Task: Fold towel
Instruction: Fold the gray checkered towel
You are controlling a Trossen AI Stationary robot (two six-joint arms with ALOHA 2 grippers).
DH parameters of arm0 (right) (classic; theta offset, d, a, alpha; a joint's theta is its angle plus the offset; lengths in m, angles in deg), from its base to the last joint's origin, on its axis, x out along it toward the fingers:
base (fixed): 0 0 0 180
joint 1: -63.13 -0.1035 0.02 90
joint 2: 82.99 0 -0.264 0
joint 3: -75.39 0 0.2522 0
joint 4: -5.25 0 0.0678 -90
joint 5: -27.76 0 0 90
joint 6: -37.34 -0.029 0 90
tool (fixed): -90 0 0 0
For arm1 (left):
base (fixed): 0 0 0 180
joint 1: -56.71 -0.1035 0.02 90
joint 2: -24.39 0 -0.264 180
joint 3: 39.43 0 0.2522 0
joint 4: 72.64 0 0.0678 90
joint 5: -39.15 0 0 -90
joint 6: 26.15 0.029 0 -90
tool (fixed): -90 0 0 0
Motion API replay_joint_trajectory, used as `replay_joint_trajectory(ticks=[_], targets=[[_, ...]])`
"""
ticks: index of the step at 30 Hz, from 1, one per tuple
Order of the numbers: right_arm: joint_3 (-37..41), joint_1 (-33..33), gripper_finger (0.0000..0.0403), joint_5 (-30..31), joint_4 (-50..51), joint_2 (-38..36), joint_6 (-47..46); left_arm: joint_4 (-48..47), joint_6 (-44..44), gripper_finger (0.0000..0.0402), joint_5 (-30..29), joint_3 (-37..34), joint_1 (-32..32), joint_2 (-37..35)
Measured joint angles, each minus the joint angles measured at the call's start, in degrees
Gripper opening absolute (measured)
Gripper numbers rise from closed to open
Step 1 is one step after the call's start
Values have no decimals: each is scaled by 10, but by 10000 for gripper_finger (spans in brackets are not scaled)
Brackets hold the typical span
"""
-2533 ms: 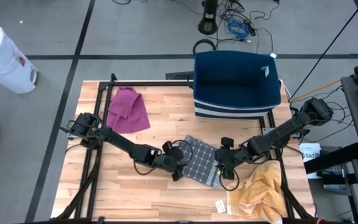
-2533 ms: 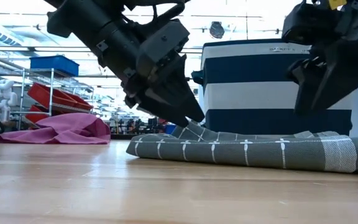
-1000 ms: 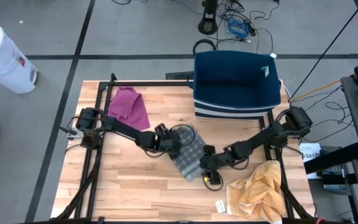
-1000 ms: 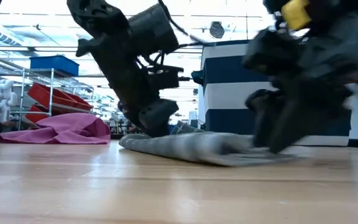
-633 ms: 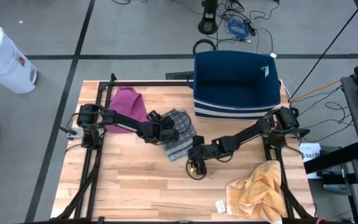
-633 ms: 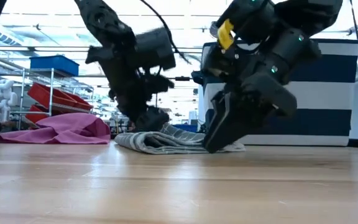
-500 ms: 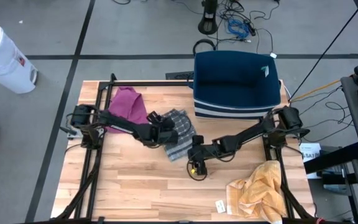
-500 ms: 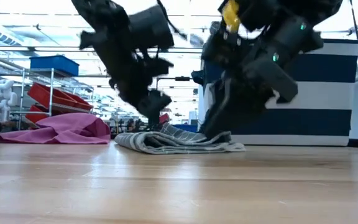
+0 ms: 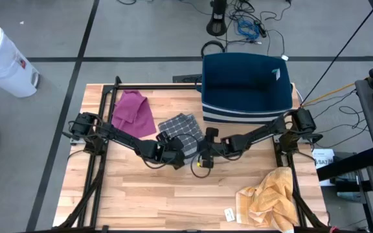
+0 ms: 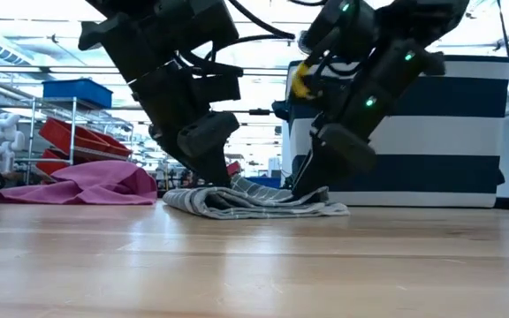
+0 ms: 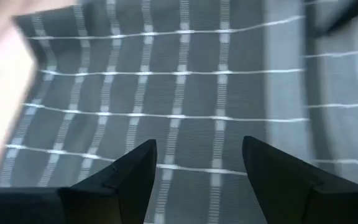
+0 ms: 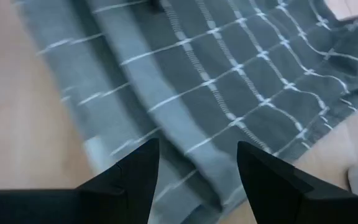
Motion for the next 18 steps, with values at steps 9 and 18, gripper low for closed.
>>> replay_joint_trajectory(ticks=[9,18], targets=[[0,19,203,-90,-93,27,-14,-105,-24,245,-10,0,-19,1],[0,37,203,-95,-136,33,-11,-130,-13,245,-48,-4,-57,1]])
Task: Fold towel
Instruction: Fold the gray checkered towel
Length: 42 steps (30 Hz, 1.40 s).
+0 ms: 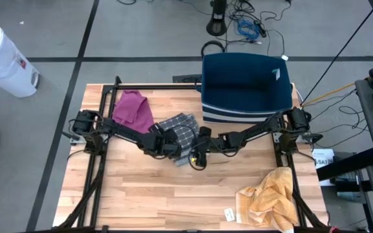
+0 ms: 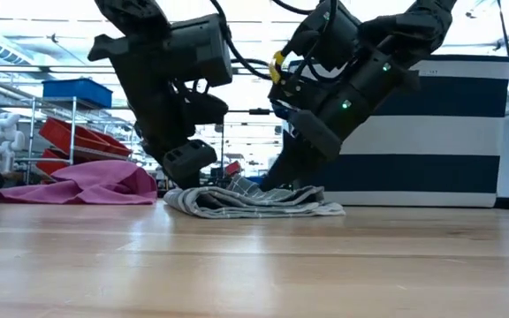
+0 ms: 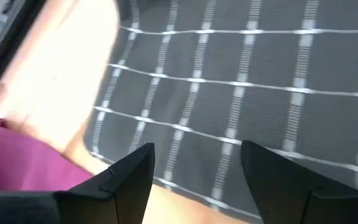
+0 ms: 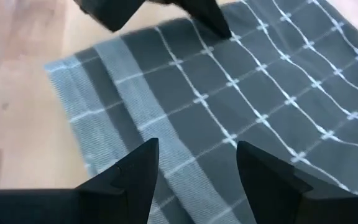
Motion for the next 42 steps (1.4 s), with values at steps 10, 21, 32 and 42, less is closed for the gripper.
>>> replay_joint_trajectory(ticks=[10,21,32,42], targets=[[0,-11,203,0,104,-34,2,47,-1,245,17,0,46,-11],[0,-9,203,-4,138,-37,-4,101,48,245,102,0,56,-11],[-6,20,203,-46,-3,50,-13,88,45,245,112,-49,-12,-15],[-91,41,203,-43,-7,98,35,70,76,245,48,-55,-61,-13]])
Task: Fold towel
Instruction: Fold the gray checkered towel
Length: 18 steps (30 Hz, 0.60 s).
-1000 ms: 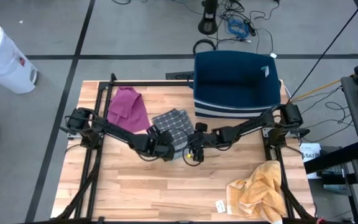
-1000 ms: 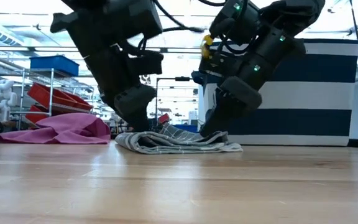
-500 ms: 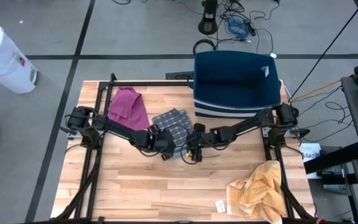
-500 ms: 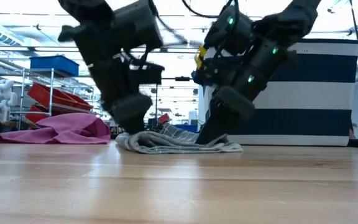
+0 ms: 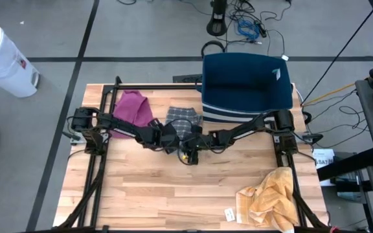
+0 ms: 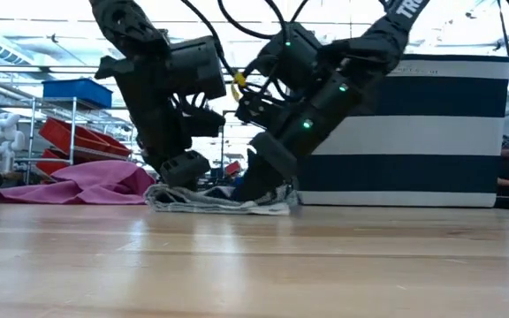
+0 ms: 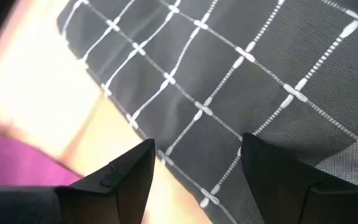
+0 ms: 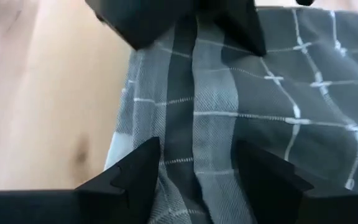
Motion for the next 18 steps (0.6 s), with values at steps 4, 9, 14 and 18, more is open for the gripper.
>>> replay_joint_trajectory(ticks=[4,9,14,18], targets=[[-18,20,203,3,26,0,1,-11,0,245,-9,0,-21,0],[-21,29,203,0,80,-2,-3,-14,0,245,-9,0,-22,1],[-20,23,203,0,71,-2,-3,-14,0,245,-18,-1,-21,1],[-20,21,203,-3,63,-2,-1,-16,1,245,-20,-1,-24,1]])
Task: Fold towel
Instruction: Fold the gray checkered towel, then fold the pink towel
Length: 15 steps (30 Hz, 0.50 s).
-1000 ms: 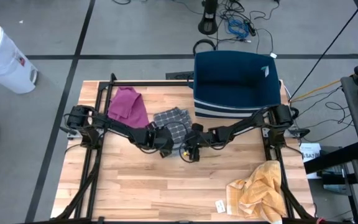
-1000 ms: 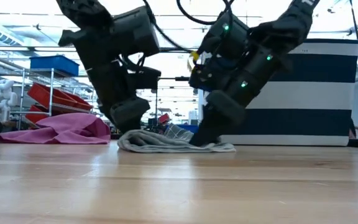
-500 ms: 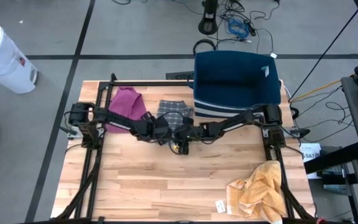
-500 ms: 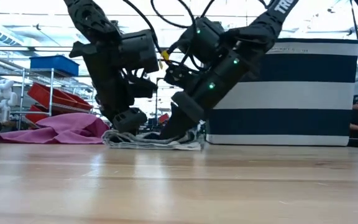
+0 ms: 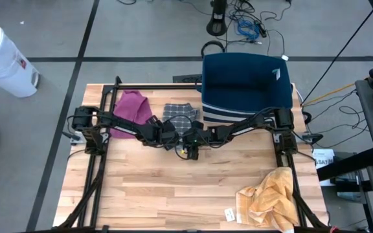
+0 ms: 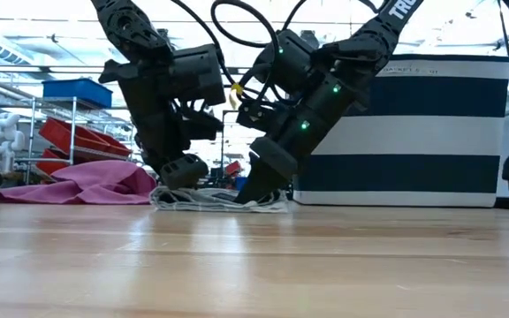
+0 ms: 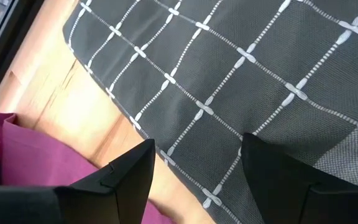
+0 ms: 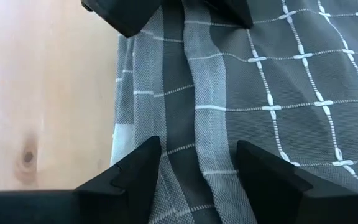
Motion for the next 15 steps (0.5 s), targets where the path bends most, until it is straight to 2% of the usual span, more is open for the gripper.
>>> replay_joint_trajectory(ticks=[7,15], targets=[[1,-4,203,-16,-16,-1,12,-7,1,245,-13,0,1,-7],[1,-21,203,5,-5,-55,34,-23,-14,245,-54,0,28,-94]])
